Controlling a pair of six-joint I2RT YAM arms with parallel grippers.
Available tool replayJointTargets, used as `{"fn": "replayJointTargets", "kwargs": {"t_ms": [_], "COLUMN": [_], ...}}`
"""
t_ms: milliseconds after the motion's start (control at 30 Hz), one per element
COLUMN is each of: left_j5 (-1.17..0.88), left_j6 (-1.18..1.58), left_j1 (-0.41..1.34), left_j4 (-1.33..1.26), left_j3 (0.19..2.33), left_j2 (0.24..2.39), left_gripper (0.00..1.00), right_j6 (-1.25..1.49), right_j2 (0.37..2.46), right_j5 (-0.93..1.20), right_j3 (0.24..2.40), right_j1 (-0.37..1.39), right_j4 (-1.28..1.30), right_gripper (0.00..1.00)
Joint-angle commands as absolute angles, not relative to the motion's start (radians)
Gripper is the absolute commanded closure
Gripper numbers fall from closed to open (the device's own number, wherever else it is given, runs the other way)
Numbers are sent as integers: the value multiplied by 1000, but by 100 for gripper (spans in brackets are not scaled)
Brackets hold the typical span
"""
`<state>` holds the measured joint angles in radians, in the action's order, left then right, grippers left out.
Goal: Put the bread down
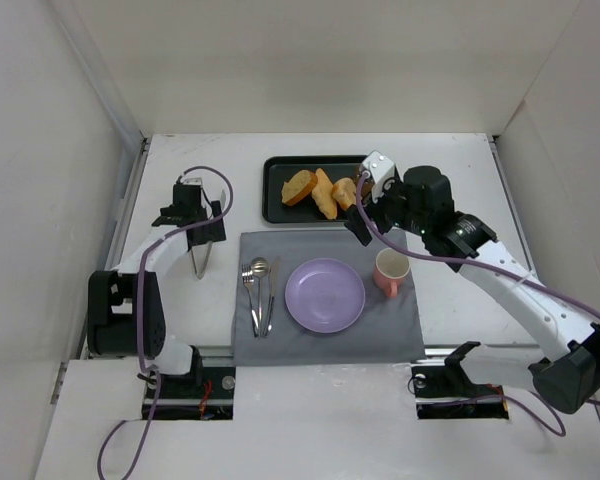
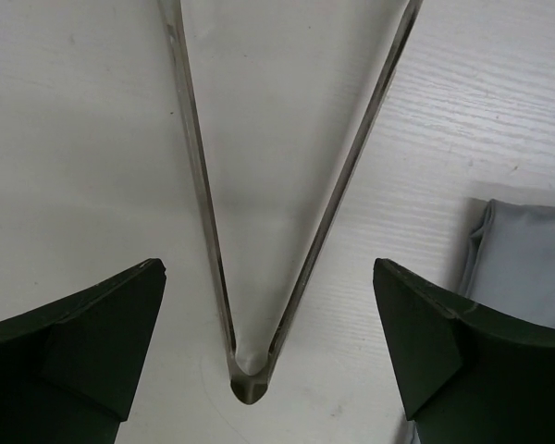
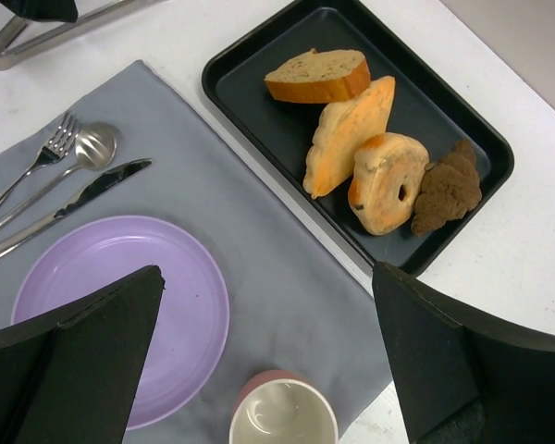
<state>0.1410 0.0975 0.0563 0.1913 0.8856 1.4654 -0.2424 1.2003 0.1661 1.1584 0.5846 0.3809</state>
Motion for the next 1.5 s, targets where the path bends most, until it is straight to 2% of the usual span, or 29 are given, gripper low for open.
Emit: {"fn": "replayJointTargets", "kwargs": {"t_ms": [0,267,633,1300,1467], "left_j5": [179,161,127,11,2], "left_j6": [86,77,67,49,49], "left_j1": [54,54,25,-20,-20], "left_j4": [202,212,212,201,210], "left_j3": [936,954,963,963,973], "left_j2": [1500,1571,1623,1660,1678], "left_gripper": [7,8,17,20,25], "right_j6": [-253,-253,-253,-253,-253], "right_j2": [1166,1166,1166,1166,1166], "right_j5": [181,181,181,190,190], "right_j3": [1197,1197,1197,1187,1187], "right_j1": [594,594,594,594,594], "right_j4": [364,364,364,364,364], "right_gripper": [0,0,0,0,0]}}
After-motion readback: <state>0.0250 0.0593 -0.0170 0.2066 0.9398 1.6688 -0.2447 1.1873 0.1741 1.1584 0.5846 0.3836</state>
